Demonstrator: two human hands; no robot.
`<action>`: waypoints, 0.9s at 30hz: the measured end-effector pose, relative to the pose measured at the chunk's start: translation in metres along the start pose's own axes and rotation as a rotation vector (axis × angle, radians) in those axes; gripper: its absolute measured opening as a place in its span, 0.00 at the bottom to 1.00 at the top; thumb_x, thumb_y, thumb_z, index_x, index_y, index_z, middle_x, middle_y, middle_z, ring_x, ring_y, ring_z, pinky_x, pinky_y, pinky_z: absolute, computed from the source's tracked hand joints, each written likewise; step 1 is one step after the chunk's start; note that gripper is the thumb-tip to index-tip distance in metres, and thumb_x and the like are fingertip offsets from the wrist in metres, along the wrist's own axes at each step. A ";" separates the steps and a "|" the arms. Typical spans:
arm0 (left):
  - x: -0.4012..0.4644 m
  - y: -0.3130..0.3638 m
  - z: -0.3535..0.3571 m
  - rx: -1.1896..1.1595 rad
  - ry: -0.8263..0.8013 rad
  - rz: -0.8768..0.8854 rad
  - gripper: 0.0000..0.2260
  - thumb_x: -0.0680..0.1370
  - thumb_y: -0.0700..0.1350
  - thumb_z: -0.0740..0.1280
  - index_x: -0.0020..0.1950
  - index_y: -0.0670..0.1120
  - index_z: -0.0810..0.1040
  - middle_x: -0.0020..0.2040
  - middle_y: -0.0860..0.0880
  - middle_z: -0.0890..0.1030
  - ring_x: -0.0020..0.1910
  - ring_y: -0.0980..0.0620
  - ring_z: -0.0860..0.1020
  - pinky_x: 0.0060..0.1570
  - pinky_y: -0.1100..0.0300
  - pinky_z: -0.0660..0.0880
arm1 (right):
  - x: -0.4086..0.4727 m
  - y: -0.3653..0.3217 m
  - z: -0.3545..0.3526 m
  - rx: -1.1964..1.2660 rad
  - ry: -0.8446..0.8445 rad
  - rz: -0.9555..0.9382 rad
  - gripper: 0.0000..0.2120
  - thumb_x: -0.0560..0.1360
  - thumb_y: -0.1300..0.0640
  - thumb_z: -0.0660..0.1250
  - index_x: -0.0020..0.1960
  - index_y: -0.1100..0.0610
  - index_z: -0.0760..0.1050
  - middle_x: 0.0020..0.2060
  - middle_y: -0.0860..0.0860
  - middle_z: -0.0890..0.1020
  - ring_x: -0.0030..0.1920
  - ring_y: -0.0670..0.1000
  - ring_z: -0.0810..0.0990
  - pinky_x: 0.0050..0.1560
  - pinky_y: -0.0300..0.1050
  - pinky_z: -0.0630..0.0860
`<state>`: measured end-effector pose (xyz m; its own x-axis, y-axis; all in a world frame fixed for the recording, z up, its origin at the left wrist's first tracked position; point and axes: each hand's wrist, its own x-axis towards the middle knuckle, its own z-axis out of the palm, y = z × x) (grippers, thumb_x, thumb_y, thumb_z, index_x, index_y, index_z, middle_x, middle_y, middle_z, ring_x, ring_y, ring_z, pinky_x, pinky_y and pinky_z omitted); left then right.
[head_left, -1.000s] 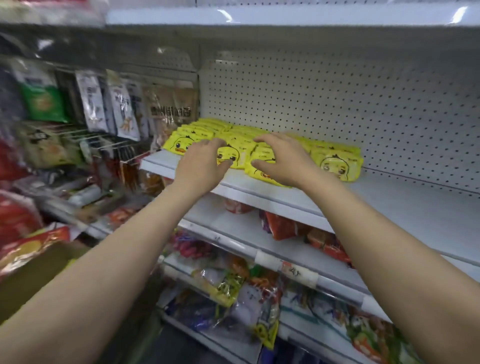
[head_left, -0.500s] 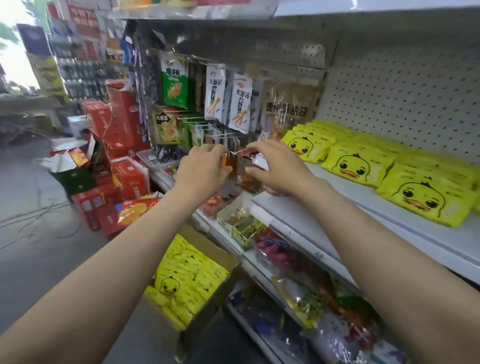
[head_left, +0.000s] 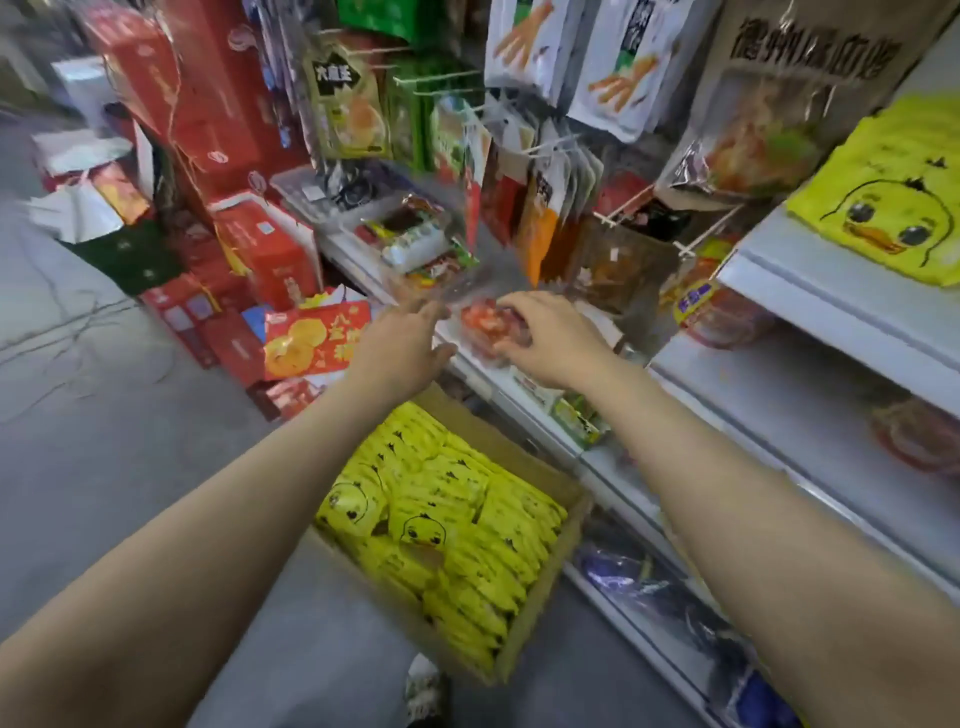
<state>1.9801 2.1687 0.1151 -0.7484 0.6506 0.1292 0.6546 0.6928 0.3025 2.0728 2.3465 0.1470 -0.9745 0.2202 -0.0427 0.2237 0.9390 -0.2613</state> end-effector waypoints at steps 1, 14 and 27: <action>0.003 -0.011 0.016 -0.023 -0.054 -0.017 0.21 0.75 0.52 0.68 0.66 0.49 0.73 0.59 0.41 0.78 0.58 0.38 0.75 0.55 0.47 0.74 | 0.005 0.003 0.019 0.016 -0.041 0.024 0.27 0.76 0.44 0.68 0.73 0.48 0.66 0.70 0.51 0.71 0.70 0.56 0.68 0.64 0.50 0.69; -0.059 -0.115 0.234 -0.235 -0.819 -0.264 0.24 0.71 0.57 0.73 0.64 0.52 0.76 0.61 0.44 0.79 0.58 0.42 0.77 0.54 0.52 0.74 | -0.012 0.049 0.275 0.227 -0.629 0.282 0.28 0.74 0.45 0.71 0.71 0.51 0.70 0.68 0.56 0.74 0.68 0.57 0.72 0.63 0.49 0.71; -0.100 -0.174 0.332 -0.291 -1.149 -0.377 0.22 0.71 0.53 0.75 0.63 0.52 0.77 0.64 0.47 0.76 0.62 0.46 0.74 0.55 0.60 0.67 | 0.026 0.047 0.407 0.410 -0.687 0.294 0.22 0.72 0.51 0.75 0.65 0.52 0.76 0.63 0.54 0.80 0.64 0.55 0.77 0.61 0.52 0.75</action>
<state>1.9762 2.0863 -0.2643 -0.2614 0.4230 -0.8676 0.2615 0.8963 0.3582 2.0508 2.2885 -0.2590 -0.7016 0.1069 -0.7045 0.5744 0.6698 -0.4705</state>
